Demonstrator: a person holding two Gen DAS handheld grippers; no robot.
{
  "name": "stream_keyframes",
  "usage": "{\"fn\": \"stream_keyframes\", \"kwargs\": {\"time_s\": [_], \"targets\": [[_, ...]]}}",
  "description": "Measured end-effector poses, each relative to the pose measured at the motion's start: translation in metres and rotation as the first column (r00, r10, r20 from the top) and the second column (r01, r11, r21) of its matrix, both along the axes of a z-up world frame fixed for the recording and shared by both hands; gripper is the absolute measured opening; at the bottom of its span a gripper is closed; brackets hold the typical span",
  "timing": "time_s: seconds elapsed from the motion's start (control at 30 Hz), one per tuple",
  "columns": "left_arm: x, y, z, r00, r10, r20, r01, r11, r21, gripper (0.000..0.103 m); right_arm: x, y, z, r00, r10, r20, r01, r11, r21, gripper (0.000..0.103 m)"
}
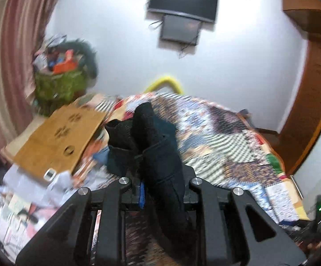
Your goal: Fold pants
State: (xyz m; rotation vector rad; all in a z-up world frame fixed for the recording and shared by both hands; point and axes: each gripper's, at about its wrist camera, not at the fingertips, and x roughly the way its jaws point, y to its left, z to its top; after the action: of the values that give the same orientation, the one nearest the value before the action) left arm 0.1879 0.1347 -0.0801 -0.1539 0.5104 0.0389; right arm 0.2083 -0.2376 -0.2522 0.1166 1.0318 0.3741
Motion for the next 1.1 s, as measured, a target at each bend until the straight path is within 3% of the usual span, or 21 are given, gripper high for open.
{"fn": "stream_keyframes", "kwargs": {"time_s": [0.27, 0.53, 0.83, 1.03, 1.1], "targets": [[0.021, -0.087, 0.031, 0.983, -0.180, 0.025, 0.179, 0.984, 0.024, 0.018, -0.005, 0.000, -0.010, 0.999, 0.053, 0.014, -0.053, 0.999, 0.014, 0.059], [0.041, -0.167, 0.012, 0.939, -0.338, -0.063, 0.338, 0.941, 0.000, 0.017, -0.006, -0.001, -0.011, 0.997, 0.070, 0.031, -0.071, 0.997, 0.024, 0.059], [0.047, -0.231, -0.043, 0.836, -0.484, -0.258, 0.490, 0.871, -0.044, 0.017, -0.007, -0.002, -0.010, 0.997, 0.076, 0.032, -0.077, 0.996, 0.038, 0.059], [0.036, -0.253, -0.069, 0.770, -0.511, -0.382, 0.543, 0.839, -0.030, 0.018, -0.008, -0.003, -0.010, 0.997, 0.076, 0.032, -0.078, 0.996, 0.041, 0.059], [0.032, -0.256, -0.077, 0.739, -0.518, -0.430, 0.557, 0.829, -0.041, 0.023, -0.008, -0.003, -0.010, 0.997, 0.075, 0.032, -0.076, 0.996, 0.042, 0.059]]}}
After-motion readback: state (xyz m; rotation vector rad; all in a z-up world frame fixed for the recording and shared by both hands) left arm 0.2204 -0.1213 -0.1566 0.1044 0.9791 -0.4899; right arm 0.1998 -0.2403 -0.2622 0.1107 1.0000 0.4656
